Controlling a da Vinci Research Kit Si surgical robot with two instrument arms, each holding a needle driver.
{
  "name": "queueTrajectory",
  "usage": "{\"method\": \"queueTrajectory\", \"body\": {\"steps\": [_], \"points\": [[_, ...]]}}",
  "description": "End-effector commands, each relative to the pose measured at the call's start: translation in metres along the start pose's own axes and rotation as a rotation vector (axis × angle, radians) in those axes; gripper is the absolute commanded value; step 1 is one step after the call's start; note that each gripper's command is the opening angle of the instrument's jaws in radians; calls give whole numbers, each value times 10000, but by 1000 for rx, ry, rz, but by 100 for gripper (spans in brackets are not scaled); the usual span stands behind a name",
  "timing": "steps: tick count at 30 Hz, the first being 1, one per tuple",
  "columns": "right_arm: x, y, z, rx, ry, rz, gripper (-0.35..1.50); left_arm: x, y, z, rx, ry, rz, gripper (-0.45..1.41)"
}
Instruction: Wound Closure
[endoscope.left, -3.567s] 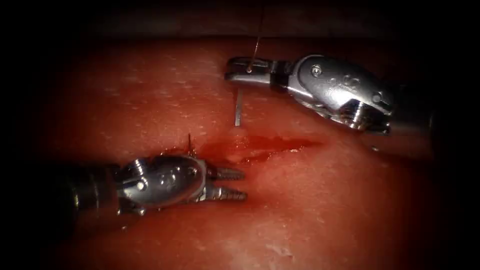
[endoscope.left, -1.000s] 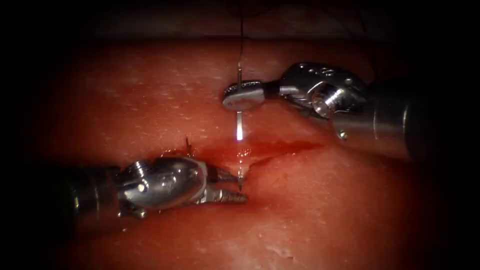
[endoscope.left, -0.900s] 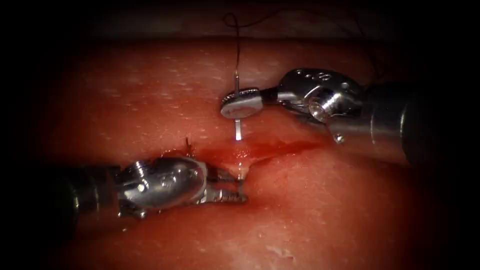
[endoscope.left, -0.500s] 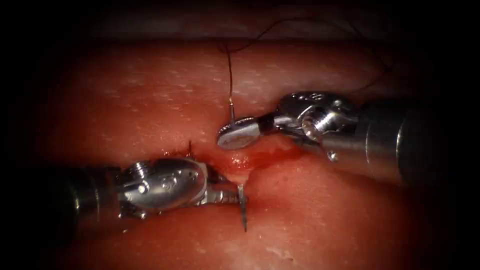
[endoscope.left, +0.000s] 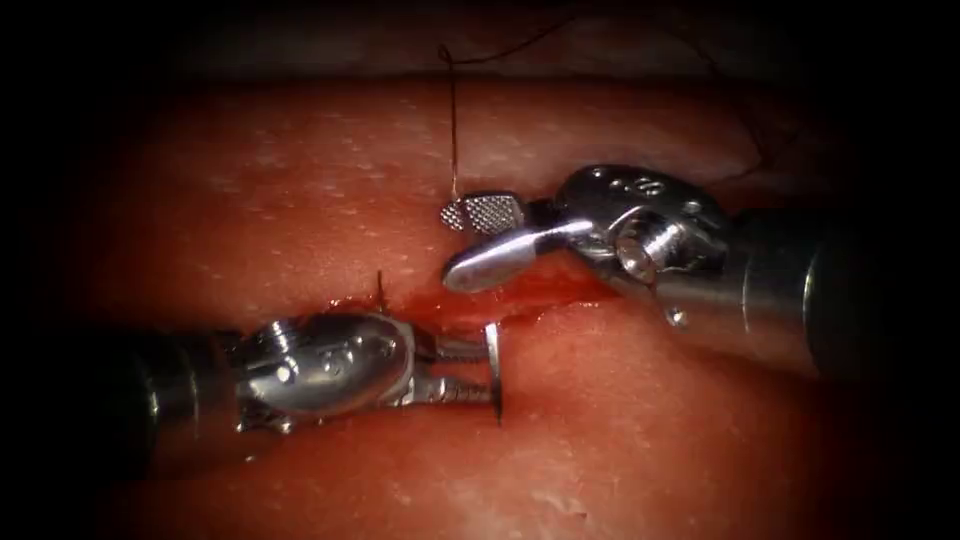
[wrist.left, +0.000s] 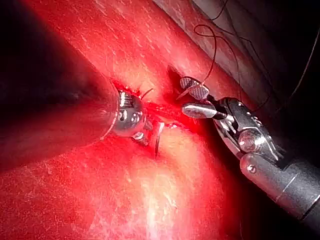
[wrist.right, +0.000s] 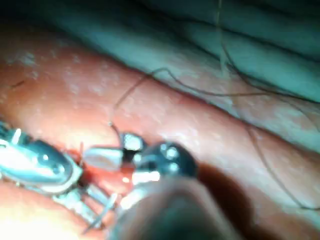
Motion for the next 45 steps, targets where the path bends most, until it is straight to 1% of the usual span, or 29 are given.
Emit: {"method": "queueTrajectory", "body": {"steps": [1,2,5,6,7,8,10,12,14,16,17,21,24,28,29,30,31,32,33,35,37,40,42,44,45], "points": [[6,4,8,-14,13,-11,111,0,-1,8,-1,1,1,28],[8,4,8,-23,20,-20,111,0,-1,8,-1,1,1,28],[11,6,8,-50,30,-37,98,0,-1,8,-1,1,1,28],[10,7,8,-52,21,-45,69,0,-1,8,-1,1,1,28],[9,8,8,-41,4,-46,31,0,-1,8,-1,1,1,28],[7,8,8,-23,-14,-48,-35,0,-1,8,-1,1,1,28],[4,9,8,-18,-27,-52,-35,0,-1,7,-2,1,1,28],[-3,11,9,-10,-66,-67,-35,0,-1,6,-4,1,1,28],[-12,13,11,-18,-105,-26,-35,1,-1,5,-5,1,1,28],[-16,14,12,-20,-126,4,-35,1,-1,5,-5,1,1,28],[-20,14,12,-10,-150,66,-35,1,0,5,-5,1,0,28],[-26,6,3,-1,-233,119,-35,2,0,4,-5,2,0,28],[-22,-2,-7,10,-246,151,-35,2,1,4,-6,2,-1,27],[-19,-3,-11,14,-259,166,-35,10,5,-2,-12,4,5,27],[-16,-1,-10,2,-226,125,21,16,9,-9,-20,6,30,26],[-13,0,-10,-21,-201,88,59,19,12,-13,-22,7,40,26],[-11,2,-10,-58,-168,57,91,21,15,-15,-25,9,61,26],[-8,4,-10,-90,-140,27,109,24,19,-18,-33,10,100,26],[-3,8,-13,-100,-125,-42,116,29,28,-23,-60,12,158,27],[-1,13,-18,-106,-123,-93,120,33,39,-26,-68,10,222,29],[-2,14,-25,-112,-143,-98,120,36,46,-25,-70,13,275,31],[-4,15,-35,-127,-173,-106,120,41,50,-25,-69,16,313,32],[-5,15,-42,-126,-177,-107,120,45,48,-25,-44,18,322,33],[-5,15,-43,-128,-175,-108,118,46,42,-26,30,18,330,35],[-5,16,-43,-128,-175,-108,118,46,39,-26,53,18,327,36]]}}
